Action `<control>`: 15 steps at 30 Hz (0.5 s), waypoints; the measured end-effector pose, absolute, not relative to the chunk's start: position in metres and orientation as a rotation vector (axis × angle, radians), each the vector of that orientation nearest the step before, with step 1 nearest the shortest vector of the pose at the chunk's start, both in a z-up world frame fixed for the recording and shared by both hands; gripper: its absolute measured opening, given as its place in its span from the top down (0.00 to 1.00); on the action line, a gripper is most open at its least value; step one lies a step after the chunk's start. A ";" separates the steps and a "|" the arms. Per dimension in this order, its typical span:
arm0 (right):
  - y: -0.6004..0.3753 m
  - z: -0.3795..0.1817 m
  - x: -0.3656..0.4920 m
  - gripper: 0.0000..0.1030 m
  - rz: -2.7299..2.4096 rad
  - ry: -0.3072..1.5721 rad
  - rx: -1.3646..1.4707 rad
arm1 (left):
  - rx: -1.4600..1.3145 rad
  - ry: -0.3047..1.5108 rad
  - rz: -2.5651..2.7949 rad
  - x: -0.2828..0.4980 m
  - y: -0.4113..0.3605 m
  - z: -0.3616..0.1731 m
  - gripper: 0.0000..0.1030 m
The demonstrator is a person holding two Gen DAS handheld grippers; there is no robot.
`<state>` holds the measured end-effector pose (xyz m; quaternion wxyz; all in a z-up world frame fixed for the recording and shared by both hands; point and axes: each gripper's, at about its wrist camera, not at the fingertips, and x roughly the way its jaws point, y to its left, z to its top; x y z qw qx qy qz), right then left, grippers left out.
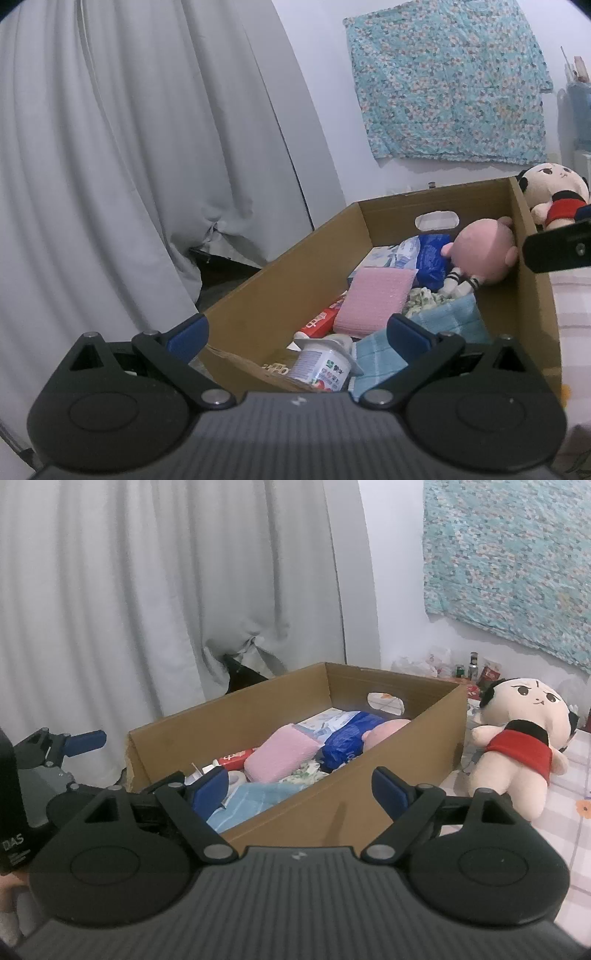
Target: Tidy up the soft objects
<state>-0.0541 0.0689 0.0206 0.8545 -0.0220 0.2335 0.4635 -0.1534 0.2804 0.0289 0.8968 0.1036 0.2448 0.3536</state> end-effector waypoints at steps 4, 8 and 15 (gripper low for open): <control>0.070 0.021 -0.055 0.17 0.978 0.492 -0.049 | 0.232 0.518 0.756 -0.152 0.281 0.028 0.00; 0.070 0.021 -0.055 0.17 0.978 0.493 -0.048 | 0.234 0.521 0.752 -0.151 0.281 0.028 0.00; 0.071 0.020 -0.055 0.16 0.976 0.507 -0.037 | 0.231 0.525 0.753 -0.150 0.282 0.028 0.00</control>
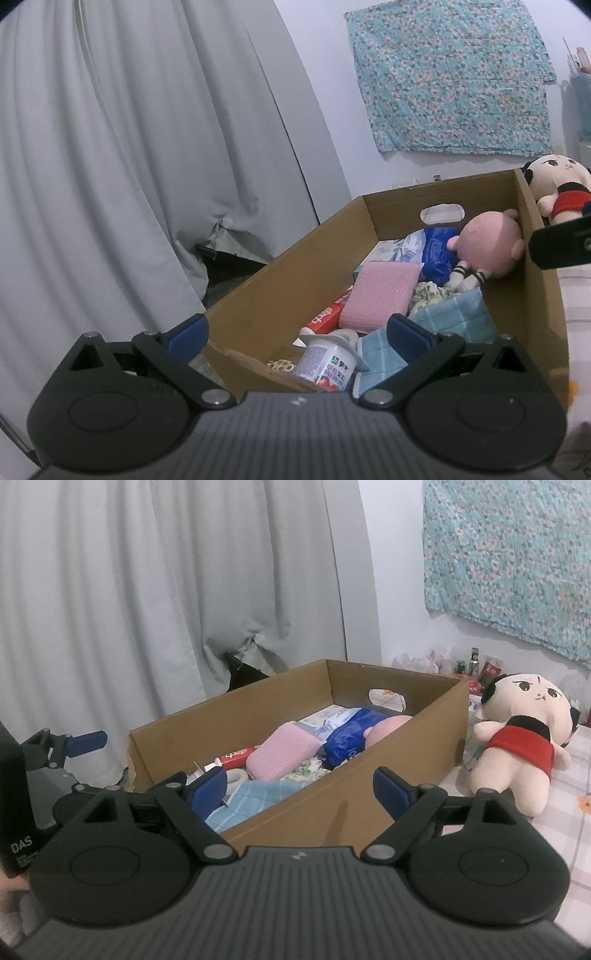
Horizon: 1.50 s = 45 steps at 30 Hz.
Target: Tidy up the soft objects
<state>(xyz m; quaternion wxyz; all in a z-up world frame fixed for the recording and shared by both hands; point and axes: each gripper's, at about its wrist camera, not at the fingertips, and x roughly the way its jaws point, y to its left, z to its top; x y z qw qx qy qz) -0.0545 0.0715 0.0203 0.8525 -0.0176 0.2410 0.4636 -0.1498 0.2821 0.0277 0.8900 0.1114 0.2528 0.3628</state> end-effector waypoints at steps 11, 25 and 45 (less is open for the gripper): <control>0.074 0.020 -0.053 0.16 0.972 0.503 -0.051 | 0.223 0.526 0.753 -0.150 0.282 0.027 0.00; 0.074 0.020 -0.057 0.16 0.984 0.500 -0.059 | 0.173 0.549 0.741 -0.149 0.289 0.026 0.00; 0.076 0.015 -0.056 0.15 0.949 0.482 -0.087 | 0.147 0.567 0.691 -0.146 0.291 0.026 0.00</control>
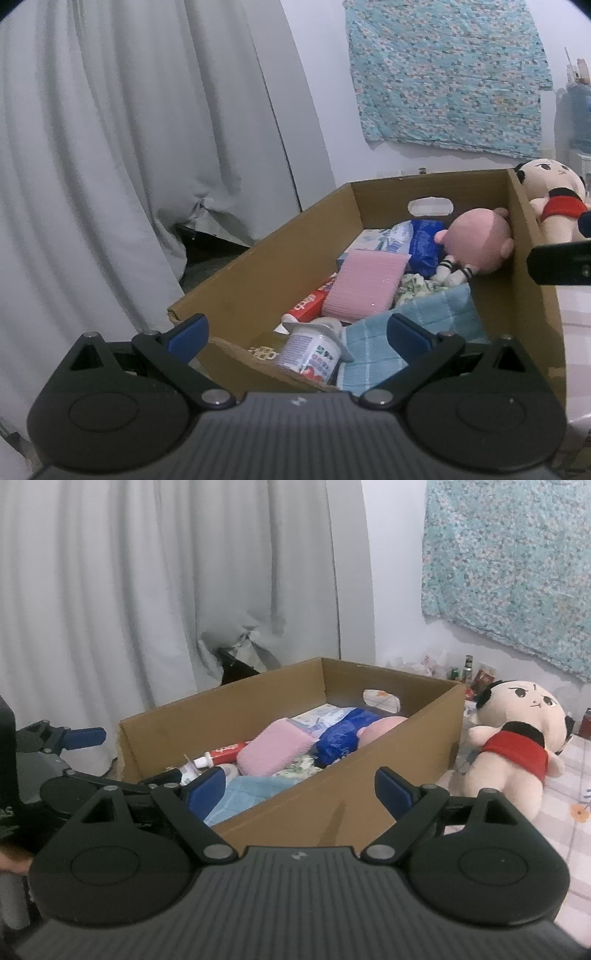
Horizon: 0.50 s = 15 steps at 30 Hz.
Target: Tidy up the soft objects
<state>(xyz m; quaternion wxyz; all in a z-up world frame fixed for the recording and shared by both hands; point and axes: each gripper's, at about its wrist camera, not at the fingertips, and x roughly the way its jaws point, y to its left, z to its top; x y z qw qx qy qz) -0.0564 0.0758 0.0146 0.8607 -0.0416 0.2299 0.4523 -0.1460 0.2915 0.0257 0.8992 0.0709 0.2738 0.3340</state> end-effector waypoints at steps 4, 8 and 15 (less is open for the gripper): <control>0.075 0.013 -0.052 0.15 0.951 0.499 -0.071 | 0.165 0.572 0.688 -0.143 0.288 0.024 0.00; 0.075 0.012 -0.052 0.14 0.953 0.501 -0.071 | 0.187 0.573 0.691 -0.142 0.285 0.023 0.00; 0.078 0.011 -0.052 0.14 0.965 0.506 -0.074 | 0.185 0.578 0.686 -0.142 0.285 0.022 0.00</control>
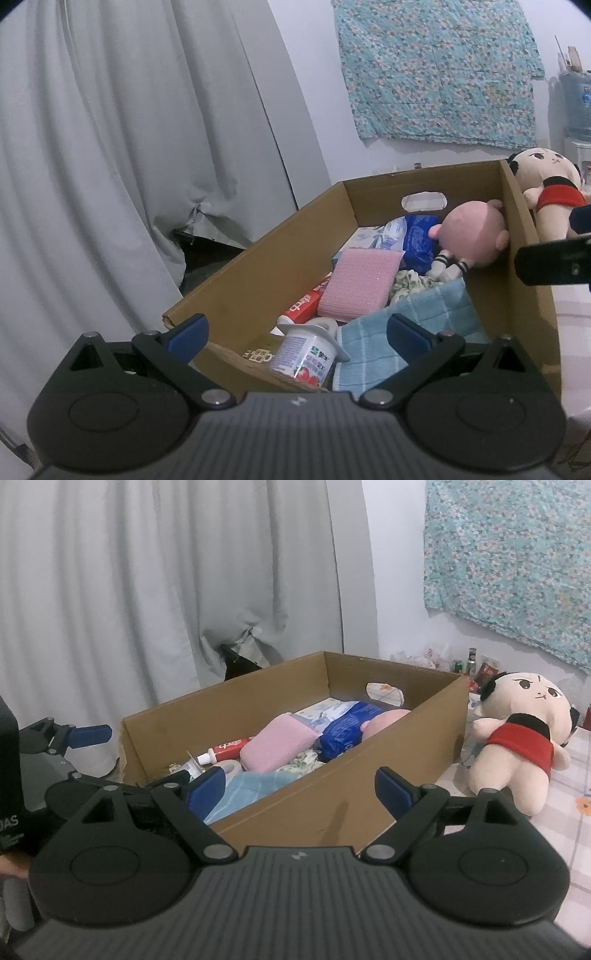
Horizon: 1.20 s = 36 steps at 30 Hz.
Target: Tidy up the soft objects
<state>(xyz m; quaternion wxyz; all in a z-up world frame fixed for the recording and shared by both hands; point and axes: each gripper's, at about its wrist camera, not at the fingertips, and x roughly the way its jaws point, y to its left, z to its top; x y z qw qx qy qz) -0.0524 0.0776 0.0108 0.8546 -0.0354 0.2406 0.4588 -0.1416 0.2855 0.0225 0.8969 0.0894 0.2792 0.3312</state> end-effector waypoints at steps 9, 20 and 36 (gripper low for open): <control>0.080 0.010 -0.053 0.14 0.970 0.512 -0.078 | 0.182 0.579 0.683 -0.141 0.286 0.023 0.00; 0.080 0.010 -0.053 0.14 0.970 0.507 -0.078 | 0.182 0.580 0.684 -0.141 0.287 0.023 0.00; 0.080 0.013 -0.055 0.14 0.964 0.492 -0.074 | 0.186 0.580 0.684 -0.141 0.285 0.022 0.00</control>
